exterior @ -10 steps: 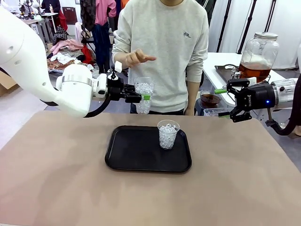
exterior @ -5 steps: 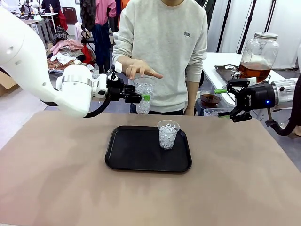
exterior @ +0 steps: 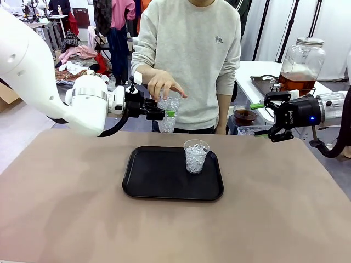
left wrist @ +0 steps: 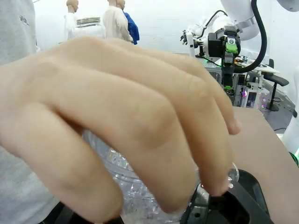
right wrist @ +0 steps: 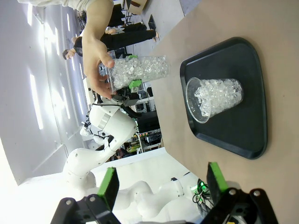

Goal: Pour the drink into the iced cup.
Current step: Open the gripper to release the iced cup you were holding.

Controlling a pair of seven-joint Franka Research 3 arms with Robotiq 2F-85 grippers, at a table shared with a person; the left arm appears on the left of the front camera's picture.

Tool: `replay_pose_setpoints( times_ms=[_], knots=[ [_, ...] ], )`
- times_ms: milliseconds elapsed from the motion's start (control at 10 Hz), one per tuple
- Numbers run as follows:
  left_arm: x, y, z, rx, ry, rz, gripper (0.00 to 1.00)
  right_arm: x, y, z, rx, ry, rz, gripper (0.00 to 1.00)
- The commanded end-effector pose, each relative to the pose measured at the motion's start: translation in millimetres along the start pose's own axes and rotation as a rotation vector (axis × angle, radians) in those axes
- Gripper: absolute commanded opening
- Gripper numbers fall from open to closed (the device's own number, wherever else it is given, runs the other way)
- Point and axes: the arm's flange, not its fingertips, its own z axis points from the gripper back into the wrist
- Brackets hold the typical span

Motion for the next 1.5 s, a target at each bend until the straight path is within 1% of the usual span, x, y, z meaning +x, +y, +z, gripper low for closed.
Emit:
replay_pose_setpoints(
  times_ms=[0,1400],
  knots=[
    [4.6,0.2,0.0,-0.001,-0.005,-0.007,0.61,0.3,1.2,-0.2,0.0,-0.002,0.002,1.0],
    [4.6,0.2,0.0,-0.001,-0.005,-0.007,0.61,0.3,1.2,-0.2,0.0,-0.002,0.002,1.0]
  ],
)
